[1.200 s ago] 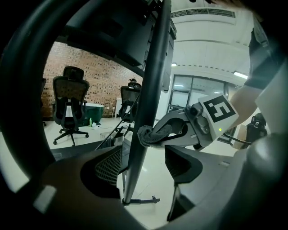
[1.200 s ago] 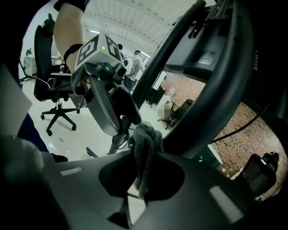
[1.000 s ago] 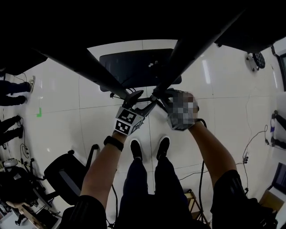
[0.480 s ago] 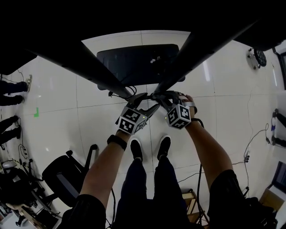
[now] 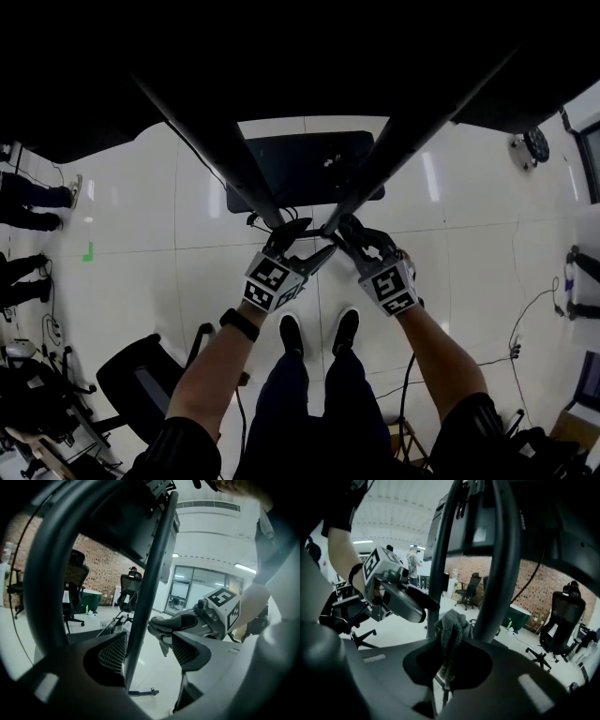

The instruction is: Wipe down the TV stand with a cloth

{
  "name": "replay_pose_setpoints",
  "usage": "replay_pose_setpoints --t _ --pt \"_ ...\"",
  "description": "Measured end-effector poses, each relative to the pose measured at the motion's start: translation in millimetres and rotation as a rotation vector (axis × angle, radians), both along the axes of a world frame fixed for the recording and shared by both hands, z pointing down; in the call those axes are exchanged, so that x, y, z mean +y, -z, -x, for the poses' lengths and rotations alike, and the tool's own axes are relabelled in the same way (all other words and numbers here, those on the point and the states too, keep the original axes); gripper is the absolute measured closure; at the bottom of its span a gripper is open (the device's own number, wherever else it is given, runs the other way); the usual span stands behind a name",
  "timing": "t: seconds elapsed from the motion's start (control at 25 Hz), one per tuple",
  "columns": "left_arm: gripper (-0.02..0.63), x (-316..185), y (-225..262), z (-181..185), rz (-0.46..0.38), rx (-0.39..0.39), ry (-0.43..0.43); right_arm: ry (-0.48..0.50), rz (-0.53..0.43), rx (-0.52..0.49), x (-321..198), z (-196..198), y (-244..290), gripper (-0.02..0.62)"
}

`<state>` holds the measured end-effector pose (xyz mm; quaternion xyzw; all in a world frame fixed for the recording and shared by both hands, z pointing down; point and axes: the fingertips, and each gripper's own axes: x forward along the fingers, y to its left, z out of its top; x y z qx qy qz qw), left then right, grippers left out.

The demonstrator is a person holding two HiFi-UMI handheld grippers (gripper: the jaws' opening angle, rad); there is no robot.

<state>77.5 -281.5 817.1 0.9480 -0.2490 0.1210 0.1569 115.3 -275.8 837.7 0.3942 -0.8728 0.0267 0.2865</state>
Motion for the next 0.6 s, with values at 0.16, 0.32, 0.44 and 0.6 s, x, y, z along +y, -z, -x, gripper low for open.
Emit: replay_pose_setpoints --t 0.16,0.32,0.44,0.6 --pt "0.278 29 94 17 -0.110 0.053 -0.033 -0.016 -0.033 -0.119 32 12 90 0.568" --pt "0.278 67 176 40 -0.202 0.079 -0.041 -0.042 -0.024 -0.234 74 24 165 0.568" --pt "0.278 92 229 56 -0.272 0.091 -0.041 -0.074 -0.044 -0.335 100 24 218 0.568" --pt "0.278 137 280 68 -0.338 0.106 -0.052 -0.081 -0.117 -0.396 140 20 280 0.568"
